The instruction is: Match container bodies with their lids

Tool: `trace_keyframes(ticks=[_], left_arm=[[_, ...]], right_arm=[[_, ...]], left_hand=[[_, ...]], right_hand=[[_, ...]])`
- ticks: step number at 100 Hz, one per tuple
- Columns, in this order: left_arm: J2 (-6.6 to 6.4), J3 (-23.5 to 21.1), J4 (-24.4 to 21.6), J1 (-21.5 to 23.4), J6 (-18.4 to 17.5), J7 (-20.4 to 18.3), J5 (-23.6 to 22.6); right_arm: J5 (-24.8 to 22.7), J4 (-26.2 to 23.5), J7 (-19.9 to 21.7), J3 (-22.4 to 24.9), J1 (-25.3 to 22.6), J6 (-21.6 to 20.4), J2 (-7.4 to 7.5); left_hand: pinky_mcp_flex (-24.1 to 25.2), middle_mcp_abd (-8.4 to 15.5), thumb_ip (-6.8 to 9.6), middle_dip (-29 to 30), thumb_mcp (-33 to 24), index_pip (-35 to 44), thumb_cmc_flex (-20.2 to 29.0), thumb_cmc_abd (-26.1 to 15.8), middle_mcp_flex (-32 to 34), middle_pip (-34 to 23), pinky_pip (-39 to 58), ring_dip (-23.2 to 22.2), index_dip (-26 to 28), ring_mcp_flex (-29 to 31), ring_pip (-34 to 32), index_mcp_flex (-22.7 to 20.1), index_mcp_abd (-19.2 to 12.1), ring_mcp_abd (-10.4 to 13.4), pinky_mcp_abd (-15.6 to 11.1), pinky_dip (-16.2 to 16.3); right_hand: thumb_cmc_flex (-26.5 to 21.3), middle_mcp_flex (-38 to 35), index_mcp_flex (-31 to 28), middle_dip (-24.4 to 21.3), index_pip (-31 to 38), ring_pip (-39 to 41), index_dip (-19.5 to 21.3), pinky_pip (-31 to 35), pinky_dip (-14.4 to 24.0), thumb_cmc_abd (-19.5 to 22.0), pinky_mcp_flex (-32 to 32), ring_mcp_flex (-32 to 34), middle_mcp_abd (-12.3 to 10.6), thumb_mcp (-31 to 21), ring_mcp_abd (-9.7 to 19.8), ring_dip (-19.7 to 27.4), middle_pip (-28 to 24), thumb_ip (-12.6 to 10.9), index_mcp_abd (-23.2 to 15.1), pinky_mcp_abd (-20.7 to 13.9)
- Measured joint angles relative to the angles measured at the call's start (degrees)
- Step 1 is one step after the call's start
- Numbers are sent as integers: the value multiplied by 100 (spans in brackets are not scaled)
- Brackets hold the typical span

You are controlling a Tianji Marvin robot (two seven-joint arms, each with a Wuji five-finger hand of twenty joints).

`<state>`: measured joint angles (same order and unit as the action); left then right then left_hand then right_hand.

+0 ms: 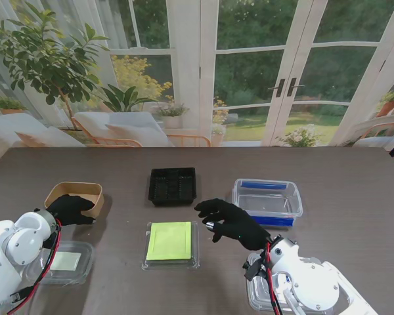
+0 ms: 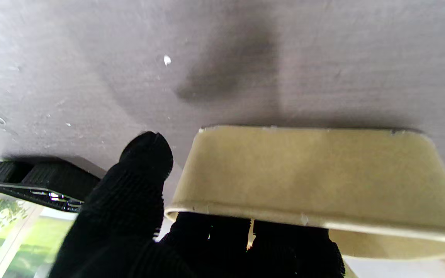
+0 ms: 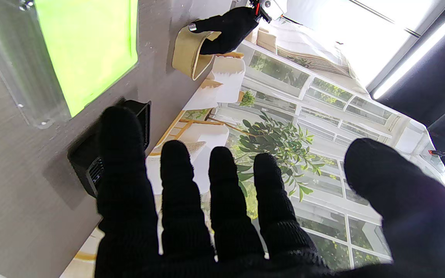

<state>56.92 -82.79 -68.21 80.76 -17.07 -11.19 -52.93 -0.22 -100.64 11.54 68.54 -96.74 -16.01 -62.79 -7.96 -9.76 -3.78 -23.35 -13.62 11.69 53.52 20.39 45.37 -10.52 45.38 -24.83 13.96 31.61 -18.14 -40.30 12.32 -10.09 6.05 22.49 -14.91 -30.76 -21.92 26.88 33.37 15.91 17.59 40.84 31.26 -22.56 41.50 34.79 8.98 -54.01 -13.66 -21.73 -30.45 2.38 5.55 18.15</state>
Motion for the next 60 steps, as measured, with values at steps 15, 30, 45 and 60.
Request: trace_keyframes(ticks=[15, 30, 45, 60], left_arm=[[8, 46, 77, -52, -14, 149, -16], [22, 165, 230, -126, -45, 593, -17], [53, 251, 330, -207, -85, 754, -4], [58, 472, 527, -394, -136, 894, 93]], right_arm=[[15, 0, 7, -1, -1, 1, 1], [46, 1, 28, -2, -1, 1, 3], [70, 1, 72, -3, -2, 7, 8], [85, 1, 83, -1, -4, 31, 10]], left_hand=[[-292, 96, 48, -312, -21, 357, 197, -68, 418, -157, 360, -296, 133, 451, -358, -294, -146, 0, -1, 282], [-632, 263, -344, -2019, -2285, 1152, 137, 878, 1248, -197, 789, -722, 409, 979, -907, -673, -415, 0, 3, 638], [-911, 335, -414, -2876, -2138, 2216, 450, 1086, 1829, -49, 1064, -1321, 280, 1352, -1364, -736, -461, 0, 51, 950], [-1091, 350, -419, -3122, -2105, 2756, 497, 1133, 2068, -150, 1189, -1848, 168, 1621, -1466, -736, -471, -29, 108, 1117]], right_hand=[[0, 0, 0, 0, 0, 0, 0, -1, 0, 0, 0, 0, 0, 0, -1, 0, 0, 0, 1, 0], [0, -1, 0, 0, 0, 0, 0, -1, 0, 0, 0, 53, 0, 0, -3, 0, 0, 0, 2, 0], [0, -2, 0, 0, 0, 0, 0, -1, 0, 0, 0, 53, 0, 0, -5, 0, 0, 0, 5, 0], [-2, -2, 0, 0, 0, 0, 0, -1, 0, 135, 0, 53, 1, 6, -8, 0, 0, 0, 9, 0]])
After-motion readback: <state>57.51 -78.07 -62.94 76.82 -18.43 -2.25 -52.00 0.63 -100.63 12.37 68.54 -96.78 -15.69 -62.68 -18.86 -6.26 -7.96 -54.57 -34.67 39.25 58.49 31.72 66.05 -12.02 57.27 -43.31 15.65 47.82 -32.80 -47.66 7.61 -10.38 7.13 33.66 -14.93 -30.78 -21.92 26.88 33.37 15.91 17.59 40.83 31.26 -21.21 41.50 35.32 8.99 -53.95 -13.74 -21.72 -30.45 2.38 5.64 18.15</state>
